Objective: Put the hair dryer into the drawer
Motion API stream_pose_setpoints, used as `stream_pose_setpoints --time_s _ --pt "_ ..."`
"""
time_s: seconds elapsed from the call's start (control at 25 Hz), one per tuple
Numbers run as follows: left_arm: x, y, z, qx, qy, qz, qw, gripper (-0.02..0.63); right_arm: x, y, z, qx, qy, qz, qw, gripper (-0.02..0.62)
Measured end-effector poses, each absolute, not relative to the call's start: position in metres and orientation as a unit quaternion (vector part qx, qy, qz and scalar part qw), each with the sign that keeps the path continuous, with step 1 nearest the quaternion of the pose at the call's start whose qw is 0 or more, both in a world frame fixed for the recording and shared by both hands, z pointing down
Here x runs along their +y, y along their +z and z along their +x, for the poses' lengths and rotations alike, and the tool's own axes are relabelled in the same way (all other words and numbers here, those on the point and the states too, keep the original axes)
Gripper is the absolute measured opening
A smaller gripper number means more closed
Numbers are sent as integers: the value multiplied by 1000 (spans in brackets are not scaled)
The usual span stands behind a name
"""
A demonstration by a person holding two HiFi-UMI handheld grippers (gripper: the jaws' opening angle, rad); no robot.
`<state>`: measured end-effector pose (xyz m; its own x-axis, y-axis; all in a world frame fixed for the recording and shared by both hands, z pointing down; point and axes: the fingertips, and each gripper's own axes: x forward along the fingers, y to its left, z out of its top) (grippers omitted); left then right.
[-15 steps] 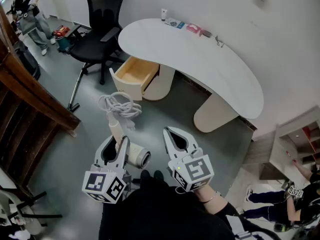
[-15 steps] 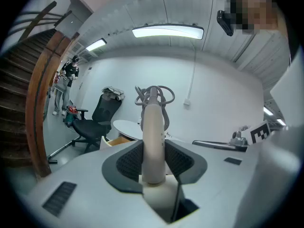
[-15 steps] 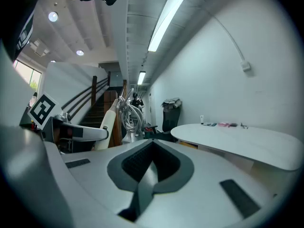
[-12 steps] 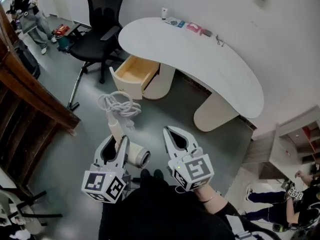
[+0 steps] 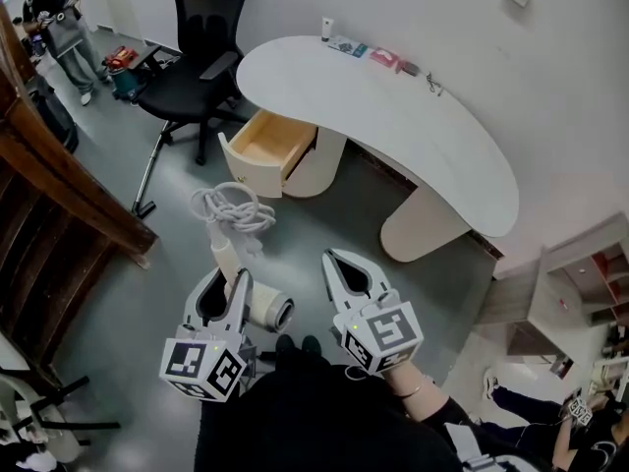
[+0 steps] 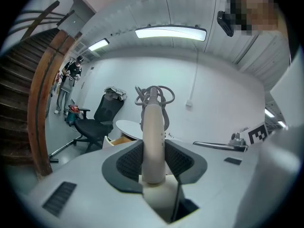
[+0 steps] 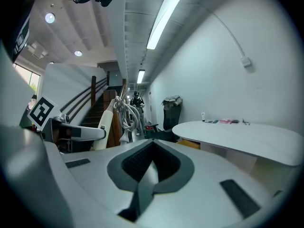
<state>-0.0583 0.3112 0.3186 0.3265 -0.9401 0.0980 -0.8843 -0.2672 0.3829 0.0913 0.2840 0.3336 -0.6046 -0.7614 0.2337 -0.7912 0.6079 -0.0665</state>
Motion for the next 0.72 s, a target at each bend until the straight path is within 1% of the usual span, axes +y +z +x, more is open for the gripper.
stream_pose_setpoints --time_s 0.24,0.72 --pt "308 322 -81 -581 -78 789 186 155 276 337 86 -885 88 445 101 2" --pt "299 330 -116 -579 -73 790 190 155 265 337 88 -857 105 495 95 2"
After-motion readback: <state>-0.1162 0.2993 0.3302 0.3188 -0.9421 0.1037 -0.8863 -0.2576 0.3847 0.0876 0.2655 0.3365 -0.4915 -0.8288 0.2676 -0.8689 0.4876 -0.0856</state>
